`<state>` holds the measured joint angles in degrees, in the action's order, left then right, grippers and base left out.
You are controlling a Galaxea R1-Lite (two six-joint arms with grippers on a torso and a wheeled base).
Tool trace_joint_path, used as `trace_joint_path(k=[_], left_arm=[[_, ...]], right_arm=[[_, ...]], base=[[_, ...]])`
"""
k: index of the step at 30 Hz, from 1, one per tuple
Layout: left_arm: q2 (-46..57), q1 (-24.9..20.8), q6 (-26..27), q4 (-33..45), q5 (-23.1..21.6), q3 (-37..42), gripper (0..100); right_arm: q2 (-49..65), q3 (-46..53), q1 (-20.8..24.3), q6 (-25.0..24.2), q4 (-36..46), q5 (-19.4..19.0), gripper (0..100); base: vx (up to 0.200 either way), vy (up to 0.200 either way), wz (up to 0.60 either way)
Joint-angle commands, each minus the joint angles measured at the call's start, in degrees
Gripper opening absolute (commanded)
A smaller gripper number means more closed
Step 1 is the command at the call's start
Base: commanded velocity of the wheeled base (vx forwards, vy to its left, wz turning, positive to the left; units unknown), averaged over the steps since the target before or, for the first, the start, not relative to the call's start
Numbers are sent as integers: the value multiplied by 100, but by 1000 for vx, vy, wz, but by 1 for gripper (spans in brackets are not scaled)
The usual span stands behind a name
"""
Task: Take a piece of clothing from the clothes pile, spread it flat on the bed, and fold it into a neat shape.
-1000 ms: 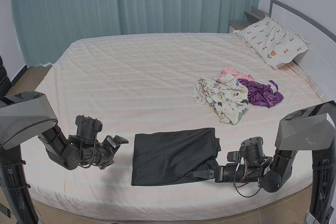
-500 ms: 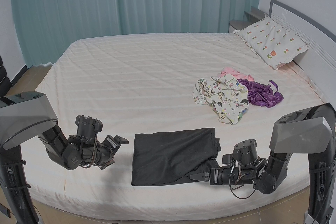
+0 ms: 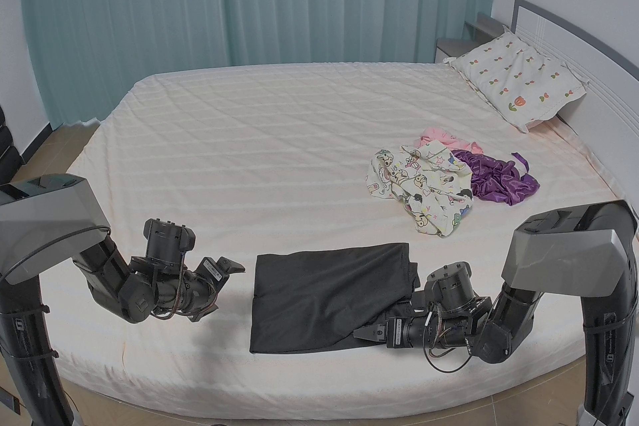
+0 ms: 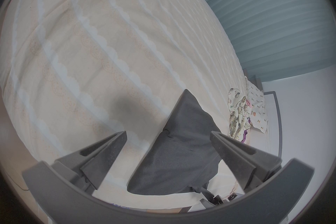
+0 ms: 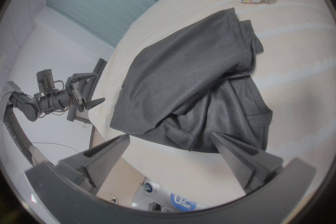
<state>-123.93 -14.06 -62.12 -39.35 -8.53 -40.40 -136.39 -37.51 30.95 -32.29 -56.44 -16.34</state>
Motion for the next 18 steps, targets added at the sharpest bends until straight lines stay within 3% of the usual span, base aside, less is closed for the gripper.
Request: trace_joint_path(k=[1, 7, 10, 18], left_arm=[[-8, -1, -2, -2, 1, -3, 100], [-8, -1, -2, -2, 1, -3, 100], [-8, -1, -2, -2, 1, -3, 100], [-8, 8, -2, -2, 1, -3, 100]], right_arm=[[-46, -46, 25, 12, 2, 60, 0], [7, -107, 34, 21, 248, 271, 0], [112, -239, 51, 21, 731, 588, 0], [578, -266, -28, 56, 1434, 623, 0]], base=[[0, 0, 0], [0, 0, 0], [0, 0, 0], [0, 0, 0]])
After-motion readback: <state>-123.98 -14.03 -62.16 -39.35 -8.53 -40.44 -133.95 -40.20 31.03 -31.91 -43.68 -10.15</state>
